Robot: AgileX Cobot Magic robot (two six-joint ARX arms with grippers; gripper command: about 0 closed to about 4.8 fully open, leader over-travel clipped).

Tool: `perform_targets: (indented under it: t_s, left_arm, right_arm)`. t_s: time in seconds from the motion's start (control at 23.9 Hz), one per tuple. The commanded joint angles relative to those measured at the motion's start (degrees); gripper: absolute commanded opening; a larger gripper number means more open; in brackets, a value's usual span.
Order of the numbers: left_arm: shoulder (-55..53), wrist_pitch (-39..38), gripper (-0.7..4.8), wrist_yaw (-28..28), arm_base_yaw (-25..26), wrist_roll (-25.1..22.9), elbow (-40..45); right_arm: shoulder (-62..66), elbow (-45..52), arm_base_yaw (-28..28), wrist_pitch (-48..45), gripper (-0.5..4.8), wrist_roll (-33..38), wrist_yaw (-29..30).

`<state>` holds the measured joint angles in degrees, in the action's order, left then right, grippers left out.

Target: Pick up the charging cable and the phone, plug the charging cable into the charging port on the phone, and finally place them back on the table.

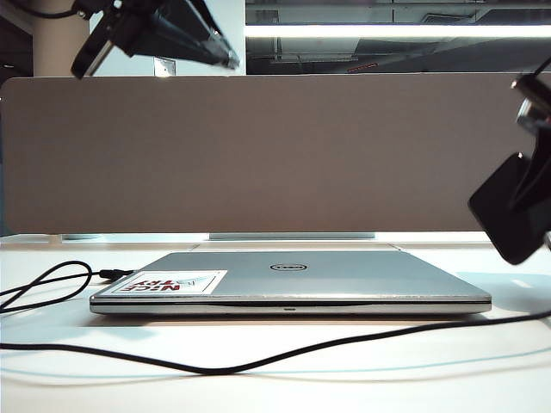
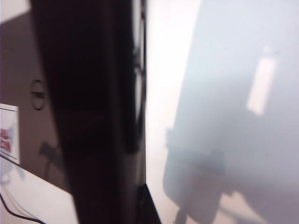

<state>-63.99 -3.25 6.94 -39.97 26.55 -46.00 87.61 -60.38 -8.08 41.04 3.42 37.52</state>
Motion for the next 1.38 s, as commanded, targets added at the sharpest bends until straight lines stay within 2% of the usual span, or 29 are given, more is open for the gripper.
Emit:
perform_targets:
  t_s: [0.04,0.34,0.84,0.92,1.01,1.05,1.09,1.17,1.38]
  left_arm:
    - [0.2,-0.7,-0.06,0.2,0.0,-0.4,-0.4]
    - [0.3,-0.7,-0.06,0.2,0.0,-0.4,-0.4]
    - [0.2,-0.4,-0.06,0.2,0.0,-0.4,-0.4]
    - [0.3,-0.4,-0.06,0.2,0.0,-0.4,-0.4]
    - [0.3,-0.5,-0.06,0.2,0.0,-0.4,-0.4]
    - [0.3,-0.5,-0.06,0.2,0.0,-0.4,-0.4]
    - [0.3,-0.5,-0.06,0.2,0.0,-0.4,-0.4]
    - [0.3,-0.5,-0.06,0.2,0.0,-0.4,-0.4]
    - [0.3,-0.6,-0.06,0.2,0.0,-0.4,-0.4]
  right_arm:
    - [4.4,-4.1,0.2,3.6,-0.05,-2.8,1.2]
    - [10.4,-7.7,0.1,3.7,-0.05,-3.0,1.5]
    - [14.4,-7.9,1.4,4.1,-0.05,-3.6,1.4]
    - [14.4,-7.9,1.4,3.2,0.25,-3.9,-0.2]
    - [14.3,-8.0,1.3,3.1,1.05,-3.9,-0.5]
    - [14.3,-8.0,1.3,3.3,1.63,-3.9,-1.0]
    - [14.3,-8.0,1.3,3.7,1.9,-3.9,-2.3]
    - [14.3,-8.1,1.3,4.5,2.23,-4.1,-4.9]
    - [14.1,-11.2,1.3,10.3,2.23,-5.2,-12.4]
